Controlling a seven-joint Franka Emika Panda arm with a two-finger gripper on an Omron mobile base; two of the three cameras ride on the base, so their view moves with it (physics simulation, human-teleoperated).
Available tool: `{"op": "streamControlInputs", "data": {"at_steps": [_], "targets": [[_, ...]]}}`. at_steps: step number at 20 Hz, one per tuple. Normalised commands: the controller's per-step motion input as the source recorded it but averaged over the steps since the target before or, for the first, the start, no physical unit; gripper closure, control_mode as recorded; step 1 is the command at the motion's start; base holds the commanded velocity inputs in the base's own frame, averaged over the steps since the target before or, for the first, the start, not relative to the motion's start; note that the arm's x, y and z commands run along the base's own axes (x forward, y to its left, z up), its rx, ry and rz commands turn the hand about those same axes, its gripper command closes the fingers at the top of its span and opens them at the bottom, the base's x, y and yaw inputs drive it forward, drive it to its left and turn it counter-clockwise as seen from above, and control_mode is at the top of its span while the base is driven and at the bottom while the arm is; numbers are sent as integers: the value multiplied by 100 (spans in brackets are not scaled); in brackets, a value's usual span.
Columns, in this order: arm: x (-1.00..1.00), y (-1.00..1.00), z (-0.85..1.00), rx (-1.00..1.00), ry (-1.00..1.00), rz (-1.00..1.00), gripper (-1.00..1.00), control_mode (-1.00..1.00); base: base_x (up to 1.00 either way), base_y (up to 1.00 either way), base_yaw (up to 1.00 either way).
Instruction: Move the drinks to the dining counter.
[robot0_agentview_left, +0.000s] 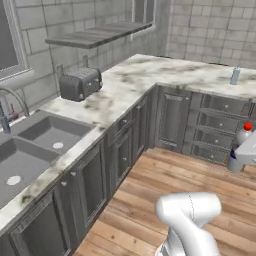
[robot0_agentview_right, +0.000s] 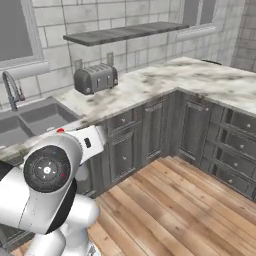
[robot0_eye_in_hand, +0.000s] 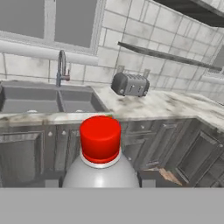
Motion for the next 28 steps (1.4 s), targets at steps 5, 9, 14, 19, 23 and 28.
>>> {"op": "streamControlInputs", "data": {"at_steps": [5, 9, 14, 19, 23, 28], "targets": [[0, 0, 0, 0, 0, 0, 100, 100, 97, -37, -45], [0, 0, 0, 0, 0, 0, 100, 100, 100, -23, -44], [0, 0, 0, 0, 0, 0, 100, 100, 97, -17, -44], [0, 0, 0, 0, 0, 0, 100, 100, 84, -16, -44], [0, 0, 0, 0, 0, 0, 100, 100, 73, -8, -43], [0, 0, 0, 0, 0, 0, 100, 100, 73, 0, -39]]}}
